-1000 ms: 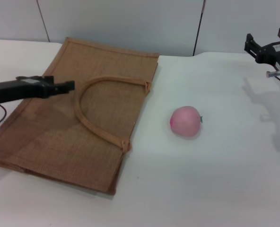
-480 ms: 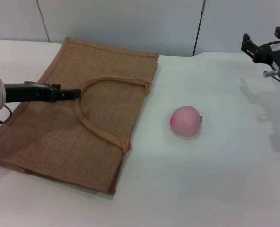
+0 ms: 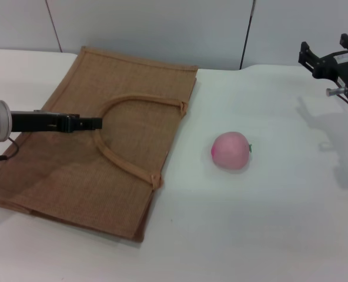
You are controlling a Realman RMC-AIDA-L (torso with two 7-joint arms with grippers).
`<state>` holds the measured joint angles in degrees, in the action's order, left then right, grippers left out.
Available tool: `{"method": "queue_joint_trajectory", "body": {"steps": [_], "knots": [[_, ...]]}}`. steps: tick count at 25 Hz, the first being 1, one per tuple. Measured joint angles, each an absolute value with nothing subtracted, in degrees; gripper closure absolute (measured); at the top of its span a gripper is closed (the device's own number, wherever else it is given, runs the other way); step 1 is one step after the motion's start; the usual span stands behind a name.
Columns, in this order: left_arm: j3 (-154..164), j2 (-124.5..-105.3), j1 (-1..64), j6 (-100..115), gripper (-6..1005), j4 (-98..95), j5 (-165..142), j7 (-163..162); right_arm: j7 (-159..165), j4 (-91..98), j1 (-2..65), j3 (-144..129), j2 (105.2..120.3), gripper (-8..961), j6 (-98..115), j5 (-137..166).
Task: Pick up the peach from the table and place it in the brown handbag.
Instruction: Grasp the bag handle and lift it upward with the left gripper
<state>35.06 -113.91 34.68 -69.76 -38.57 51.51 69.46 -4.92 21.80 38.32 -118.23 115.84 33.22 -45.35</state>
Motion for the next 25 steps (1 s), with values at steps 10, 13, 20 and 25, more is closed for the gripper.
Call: {"method": "queue_joint_trajectory", "body": {"steps": [10, 13, 20, 25], "knots": [[35.1, -113.58, 36.0, -69.6, 277, -38.0, 46.5, 65.3, -4.9, 22.0, 38.5, -118.8, 115.84, 60, 33.2, -45.4], [35.1, -113.27, 36.8, -69.6, 280, -37.2, 44.1, 64.3, -4.9, 22.3, 38.5, -118.8, 115.84, 60, 33.2, -45.3], [35.1, -113.01, 38.3, -69.4, 285, -37.4, 39.6, 63.5, -4.9, 22.5, 38.4, -118.8, 115.84, 59, 33.2, -45.4], [35.2, -112.29, 39.4, -69.2, 289, -37.7, 38.6, 63.9, -4.9, 22.5, 38.4, -118.9, 115.84, 59, 33.2, -45.4]]}}
